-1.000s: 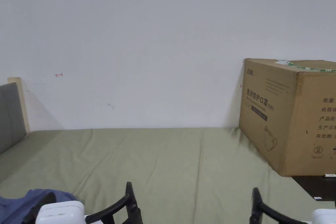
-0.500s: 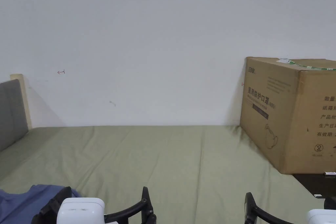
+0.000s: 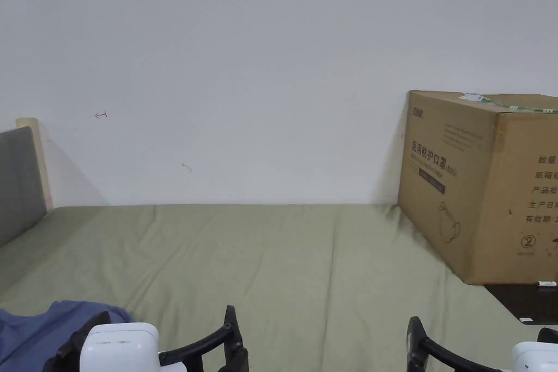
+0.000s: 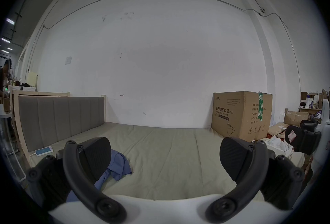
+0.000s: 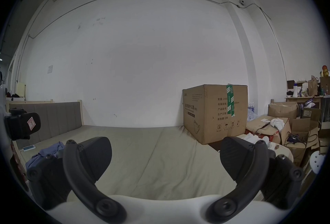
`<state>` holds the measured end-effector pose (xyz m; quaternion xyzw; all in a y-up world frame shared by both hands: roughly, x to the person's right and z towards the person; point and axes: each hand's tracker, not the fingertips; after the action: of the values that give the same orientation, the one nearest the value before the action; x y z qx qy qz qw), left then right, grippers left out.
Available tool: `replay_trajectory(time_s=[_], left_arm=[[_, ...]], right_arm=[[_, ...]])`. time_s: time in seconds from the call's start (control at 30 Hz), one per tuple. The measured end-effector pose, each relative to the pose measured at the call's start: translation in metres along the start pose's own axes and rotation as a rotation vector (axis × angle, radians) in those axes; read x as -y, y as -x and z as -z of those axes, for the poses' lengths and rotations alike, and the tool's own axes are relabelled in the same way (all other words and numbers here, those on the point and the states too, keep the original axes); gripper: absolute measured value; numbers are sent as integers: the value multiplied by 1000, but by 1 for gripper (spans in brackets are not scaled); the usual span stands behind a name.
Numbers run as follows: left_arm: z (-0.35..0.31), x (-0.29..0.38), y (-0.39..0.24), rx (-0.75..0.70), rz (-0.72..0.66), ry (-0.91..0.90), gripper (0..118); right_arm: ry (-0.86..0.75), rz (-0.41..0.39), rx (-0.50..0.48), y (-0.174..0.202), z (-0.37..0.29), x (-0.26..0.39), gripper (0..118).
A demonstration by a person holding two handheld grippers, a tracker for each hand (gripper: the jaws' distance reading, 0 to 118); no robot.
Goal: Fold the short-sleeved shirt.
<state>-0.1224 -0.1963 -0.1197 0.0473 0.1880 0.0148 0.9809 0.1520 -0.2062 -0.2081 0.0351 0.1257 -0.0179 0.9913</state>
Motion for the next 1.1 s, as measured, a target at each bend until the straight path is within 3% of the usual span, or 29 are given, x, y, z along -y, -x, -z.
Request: replay_trajectory(time_s=[0.43, 0.97, 1.1], left_arm=[[0, 1, -5, -52, 6, -23, 118], [-2, -5, -16, 0, 87, -75, 118], [-1, -7, -20, 27, 119, -40, 118]], right_arm=[[-30, -42, 13, -1, -3, 1, 118], [-17, 0, -11, -6, -4, -1, 118], [6, 56, -106, -13, -3, -1, 118]])
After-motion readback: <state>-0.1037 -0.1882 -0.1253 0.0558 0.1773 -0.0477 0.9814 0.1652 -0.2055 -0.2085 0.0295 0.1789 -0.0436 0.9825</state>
